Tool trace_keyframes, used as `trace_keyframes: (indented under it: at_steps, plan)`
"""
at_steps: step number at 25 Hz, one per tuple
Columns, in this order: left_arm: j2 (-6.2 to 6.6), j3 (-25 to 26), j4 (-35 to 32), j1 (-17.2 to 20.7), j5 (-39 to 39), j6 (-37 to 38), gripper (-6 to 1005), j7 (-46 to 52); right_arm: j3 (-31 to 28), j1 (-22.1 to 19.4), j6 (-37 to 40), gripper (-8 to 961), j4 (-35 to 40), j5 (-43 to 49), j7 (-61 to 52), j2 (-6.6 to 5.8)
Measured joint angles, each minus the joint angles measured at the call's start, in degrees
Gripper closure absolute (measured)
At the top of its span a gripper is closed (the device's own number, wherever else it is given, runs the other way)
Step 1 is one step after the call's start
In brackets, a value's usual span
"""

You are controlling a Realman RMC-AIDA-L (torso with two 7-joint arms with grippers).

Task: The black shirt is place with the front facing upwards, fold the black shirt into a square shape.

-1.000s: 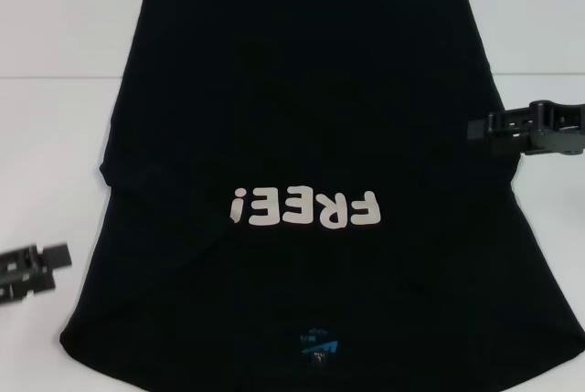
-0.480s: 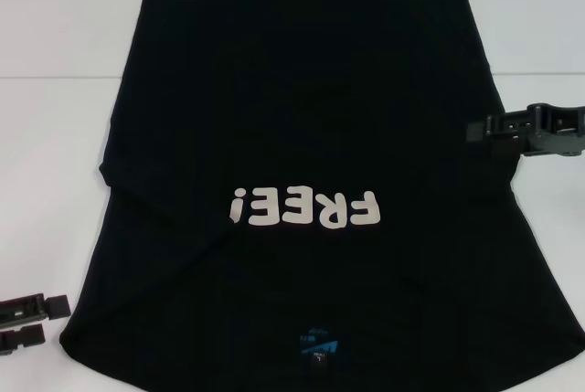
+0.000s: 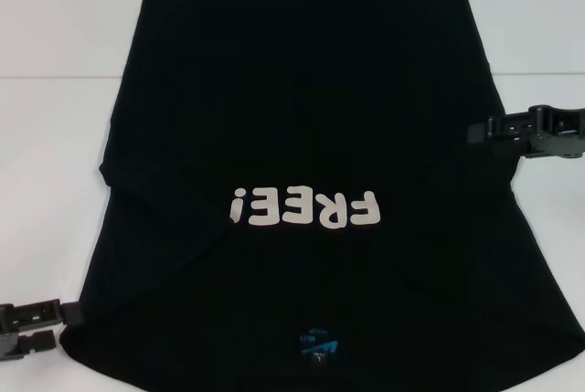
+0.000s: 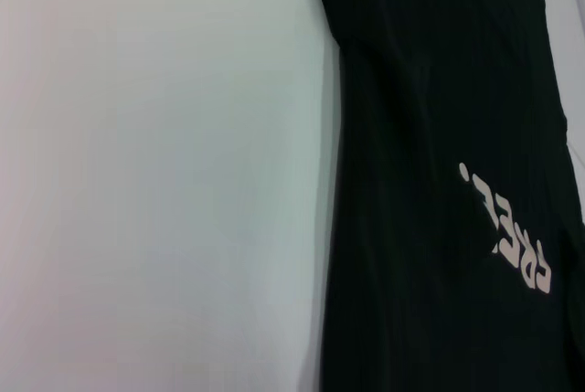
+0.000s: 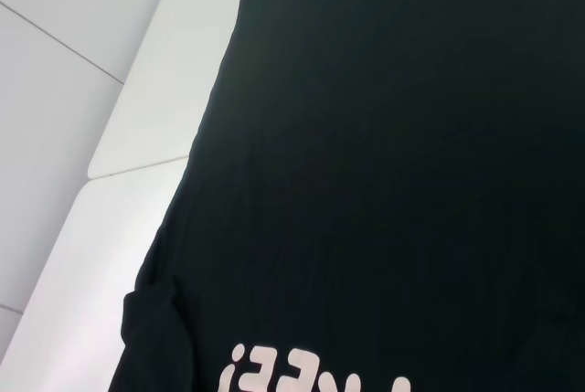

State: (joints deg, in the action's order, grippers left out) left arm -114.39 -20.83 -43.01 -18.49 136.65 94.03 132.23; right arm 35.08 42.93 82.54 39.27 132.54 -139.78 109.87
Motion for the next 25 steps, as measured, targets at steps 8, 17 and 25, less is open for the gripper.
trace_keyframes:
  at_steps: [8, 17, 25]
  plan:
    - [-0.53, -2.2, 0.2, -0.2, 0.0, -1.4, 140, 0.2, -0.2, -0.1, -0.1, 295, -0.1, 0.0, 0.0, -0.08]
    - [-1.20, -2.6, 0.6, -1.9, 0.0, -2.3, 141, 0.4, -0.2, -0.8, 0.1, 305, -0.1, 0.0, 0.0, -0.17]
    - [-1.27, -1.6, 0.2, -2.0, -1.0, -2.4, 265, 1.3, -0.9, -1.7, 0.3, 314, 0.0, 0.0, 0.2, -0.57]
